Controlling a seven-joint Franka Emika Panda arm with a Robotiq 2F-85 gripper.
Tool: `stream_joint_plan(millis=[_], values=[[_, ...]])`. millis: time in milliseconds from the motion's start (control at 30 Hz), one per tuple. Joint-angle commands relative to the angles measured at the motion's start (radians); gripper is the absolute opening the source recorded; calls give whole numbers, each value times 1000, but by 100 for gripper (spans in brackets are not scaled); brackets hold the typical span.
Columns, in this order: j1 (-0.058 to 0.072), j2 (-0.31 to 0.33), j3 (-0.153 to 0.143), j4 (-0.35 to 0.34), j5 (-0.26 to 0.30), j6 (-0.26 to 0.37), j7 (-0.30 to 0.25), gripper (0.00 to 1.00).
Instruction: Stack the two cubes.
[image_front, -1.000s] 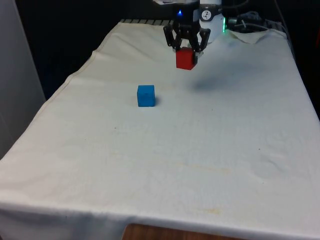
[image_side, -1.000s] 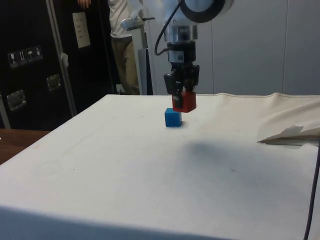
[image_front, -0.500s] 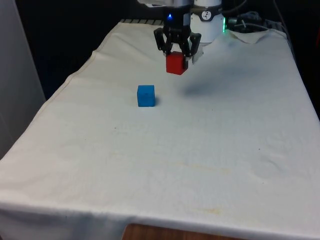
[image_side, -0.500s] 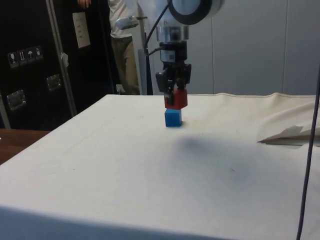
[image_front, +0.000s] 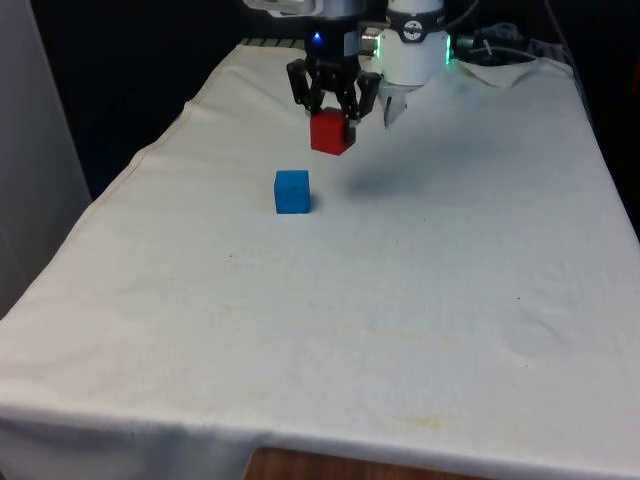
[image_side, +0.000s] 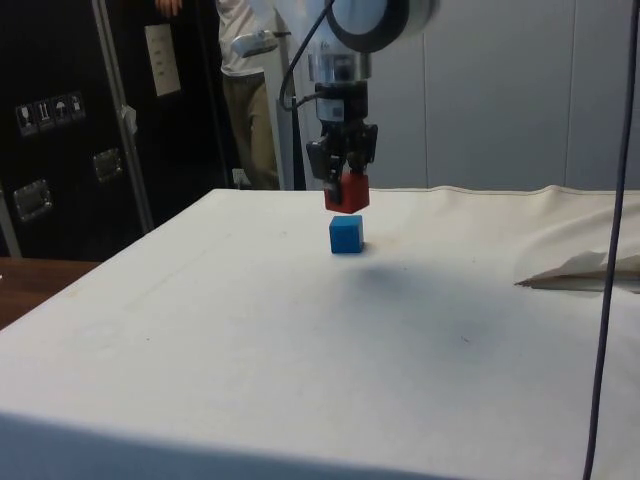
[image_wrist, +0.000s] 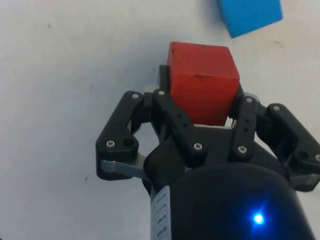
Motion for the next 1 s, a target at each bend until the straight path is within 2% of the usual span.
stream_joint_plan(millis=[0,67,300,333,367,567,600,633,667,900,933,967], values=[[0,4,-5,1,0,2,-1,0],[-5,15,-10,7,9,10,-12,0],[-8,54,-40,36,15,13,-22,0],[-1,48,-43,31,0,10,-7,0],[-8,59,-44,41,16,13,-23,0],[-10,100,-61,80,22,9,-26,0],[-10,106,-63,86,23,8,-26,0],[-3,103,-70,82,3,10,-12,0],[-10,112,-63,93,24,7,-25,0],[-11,166,-58,143,55,5,-24,0],[-4,168,-68,143,38,7,-12,0],[-11,170,-57,145,60,6,-25,0]])
